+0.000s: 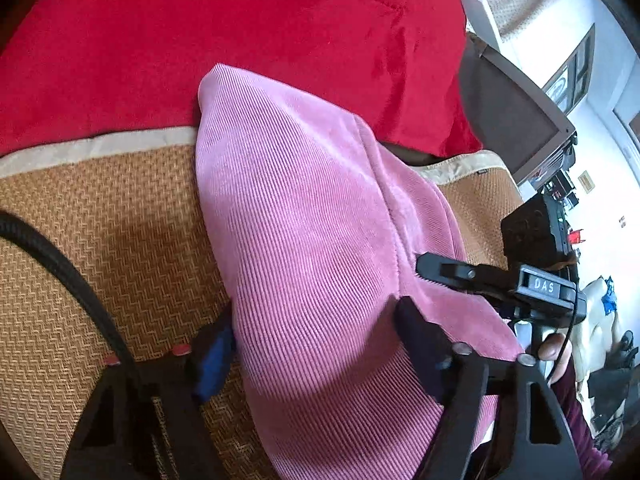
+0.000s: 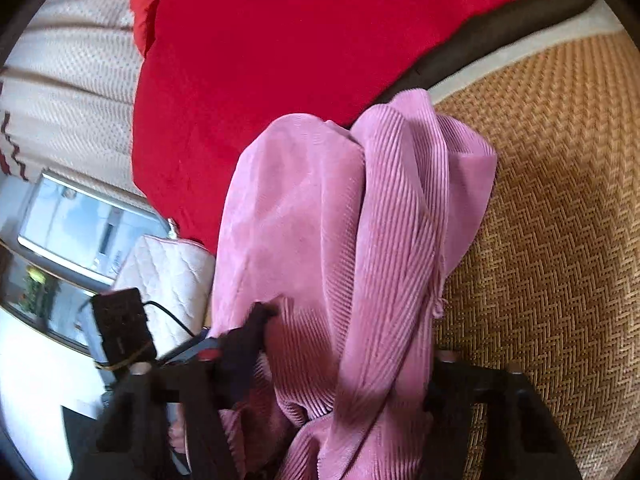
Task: Fold large clothes
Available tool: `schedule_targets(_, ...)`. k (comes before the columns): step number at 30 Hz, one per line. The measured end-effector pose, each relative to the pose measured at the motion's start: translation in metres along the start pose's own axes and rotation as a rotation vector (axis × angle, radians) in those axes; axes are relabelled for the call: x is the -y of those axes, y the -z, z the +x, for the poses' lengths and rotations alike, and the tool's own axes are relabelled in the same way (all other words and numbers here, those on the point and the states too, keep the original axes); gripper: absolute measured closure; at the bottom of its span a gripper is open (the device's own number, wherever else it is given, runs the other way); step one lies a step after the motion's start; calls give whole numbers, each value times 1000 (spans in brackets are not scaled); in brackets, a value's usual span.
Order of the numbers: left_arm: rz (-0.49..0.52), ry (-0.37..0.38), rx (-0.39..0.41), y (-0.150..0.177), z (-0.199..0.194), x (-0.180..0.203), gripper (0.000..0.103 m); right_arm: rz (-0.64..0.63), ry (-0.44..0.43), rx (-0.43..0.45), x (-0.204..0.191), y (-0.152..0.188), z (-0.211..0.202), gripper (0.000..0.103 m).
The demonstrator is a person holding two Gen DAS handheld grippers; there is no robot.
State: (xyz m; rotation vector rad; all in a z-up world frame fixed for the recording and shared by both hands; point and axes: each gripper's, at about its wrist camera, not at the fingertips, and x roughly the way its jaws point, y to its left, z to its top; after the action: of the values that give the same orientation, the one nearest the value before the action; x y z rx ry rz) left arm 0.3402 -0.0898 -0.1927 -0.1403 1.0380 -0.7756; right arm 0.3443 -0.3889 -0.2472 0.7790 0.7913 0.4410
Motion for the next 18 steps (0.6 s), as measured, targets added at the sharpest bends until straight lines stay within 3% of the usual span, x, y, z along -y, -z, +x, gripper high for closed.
schedule_targets(7, 49, -34, 56, 0, -17, 12, 56, -79, 53, 48, -33, 3, -6, 60)
schedule_targets(18, 116, -60, 118, 18, -74, 33, 58, -180, 8, 91, -83, 34, -38, 61)
